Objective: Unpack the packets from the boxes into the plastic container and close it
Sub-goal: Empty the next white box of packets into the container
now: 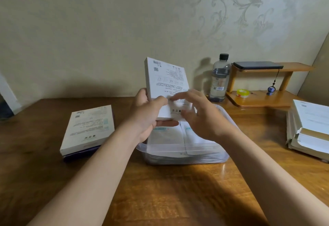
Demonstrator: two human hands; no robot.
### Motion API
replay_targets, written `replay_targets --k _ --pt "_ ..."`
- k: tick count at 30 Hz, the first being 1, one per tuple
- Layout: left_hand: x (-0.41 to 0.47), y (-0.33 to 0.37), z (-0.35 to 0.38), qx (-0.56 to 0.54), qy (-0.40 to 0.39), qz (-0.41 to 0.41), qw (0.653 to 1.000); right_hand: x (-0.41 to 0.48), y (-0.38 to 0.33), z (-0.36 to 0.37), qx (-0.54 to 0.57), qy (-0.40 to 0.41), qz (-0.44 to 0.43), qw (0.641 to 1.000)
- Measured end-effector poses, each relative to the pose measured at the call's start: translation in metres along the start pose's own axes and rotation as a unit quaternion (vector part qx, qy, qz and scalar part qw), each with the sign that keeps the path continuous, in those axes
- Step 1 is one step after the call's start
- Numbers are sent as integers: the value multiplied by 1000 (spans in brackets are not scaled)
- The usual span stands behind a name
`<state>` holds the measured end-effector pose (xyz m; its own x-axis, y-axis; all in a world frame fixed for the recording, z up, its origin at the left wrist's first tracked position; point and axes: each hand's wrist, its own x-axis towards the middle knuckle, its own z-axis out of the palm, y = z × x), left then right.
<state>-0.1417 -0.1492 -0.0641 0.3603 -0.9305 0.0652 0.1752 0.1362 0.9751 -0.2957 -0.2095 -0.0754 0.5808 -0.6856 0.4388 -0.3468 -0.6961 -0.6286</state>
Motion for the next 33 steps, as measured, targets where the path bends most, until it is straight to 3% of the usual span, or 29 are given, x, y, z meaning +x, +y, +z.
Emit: replay_targets --k 12,21,33 --pt "6 -4 -3 -14 -8 -43 999 -7 -7 0 -19 9 20 1000" --pt "-1 -1 1 8 -25 -51 998 -7 -1 1 -8 84 15 996" --pt "-3 -3 1 50 -43 -51 997 -9 -4 3 -93 95 -27 991"
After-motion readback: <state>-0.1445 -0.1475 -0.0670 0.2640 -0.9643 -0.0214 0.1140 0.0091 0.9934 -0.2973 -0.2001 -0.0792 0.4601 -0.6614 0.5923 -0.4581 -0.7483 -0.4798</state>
